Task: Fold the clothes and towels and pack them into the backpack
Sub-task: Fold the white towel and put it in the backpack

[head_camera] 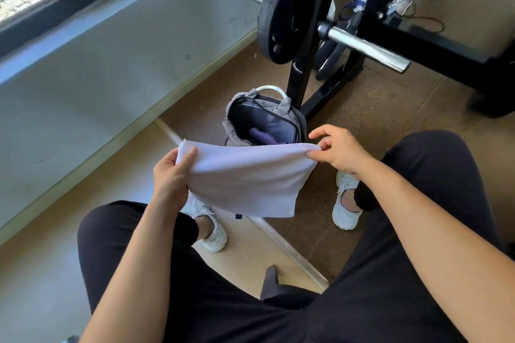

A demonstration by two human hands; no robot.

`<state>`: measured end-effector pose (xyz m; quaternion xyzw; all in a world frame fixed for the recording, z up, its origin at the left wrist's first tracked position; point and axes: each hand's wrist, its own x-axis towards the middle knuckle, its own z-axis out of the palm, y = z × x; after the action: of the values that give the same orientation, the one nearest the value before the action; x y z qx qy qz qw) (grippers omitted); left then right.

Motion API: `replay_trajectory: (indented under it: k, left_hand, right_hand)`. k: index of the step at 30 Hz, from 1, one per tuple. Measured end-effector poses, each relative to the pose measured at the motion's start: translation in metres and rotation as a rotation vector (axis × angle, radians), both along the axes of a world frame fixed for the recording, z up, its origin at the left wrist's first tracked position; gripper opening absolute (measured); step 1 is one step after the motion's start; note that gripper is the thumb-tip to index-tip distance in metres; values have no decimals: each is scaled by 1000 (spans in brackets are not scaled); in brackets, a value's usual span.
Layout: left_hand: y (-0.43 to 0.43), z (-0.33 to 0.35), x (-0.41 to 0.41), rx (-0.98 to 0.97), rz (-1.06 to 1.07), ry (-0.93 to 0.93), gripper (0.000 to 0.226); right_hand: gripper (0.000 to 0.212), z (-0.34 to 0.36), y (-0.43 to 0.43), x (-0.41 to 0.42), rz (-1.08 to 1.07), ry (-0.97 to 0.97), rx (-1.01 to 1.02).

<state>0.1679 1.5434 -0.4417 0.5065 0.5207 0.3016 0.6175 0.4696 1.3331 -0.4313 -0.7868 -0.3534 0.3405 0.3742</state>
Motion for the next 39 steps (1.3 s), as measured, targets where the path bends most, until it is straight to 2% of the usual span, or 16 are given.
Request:
replay_trajectory:
  k: [4, 5, 8, 10, 12, 13, 15, 18, 20, 23, 33, 39]
  left_hand:
    - [-11, 1, 6, 175, -138, 81, 18]
    - [-13, 3, 7, 208, -138, 73, 17]
    - [-16, 16, 8, 180, -192, -88, 18]
    - [-15, 28, 1, -4, -355, -249, 26]
    - [-13, 38, -5, -182, -512, -276, 26]
    - [-13, 39, -5, -210, -545, -248, 21]
    - [-15, 35, -2, -190, -477, -201, 16]
    - [-12, 16, 7, 4, -214, -63, 26]
    - [-13, 9, 9, 78, -170, -24, 27]
    - [-13, 5, 11, 89, -133, -18, 24]
    - [-21, 6, 15, 200, -120, 101, 23]
    - [-47, 15, 33, 100, -152, 60, 24]
  right_hand:
    - [1, 4, -9, 9, 64, -147, -83]
    - [4, 5, -9, 10, 49, -119, -71]
    - [9, 18, -11, 12, 65, 215, 73]
    - [7, 29, -16, 16, 167, 502, 150]
    - [2, 37, -20, 20, 228, 710, 131]
    - [2, 38, -21, 22, 222, 746, 120]
    - [3, 32, -19, 23, 117, 673, 119]
    - [13, 14, -12, 24, -159, 249, 147]
    - [15, 7, -9, 22, -200, 115, 164]
    - [6, 11, -8, 17, -186, 154, 187]
    - [6, 14, -3, 6, -263, 251, 185]
    - [6, 14, 2, -15, -313, 306, 236]
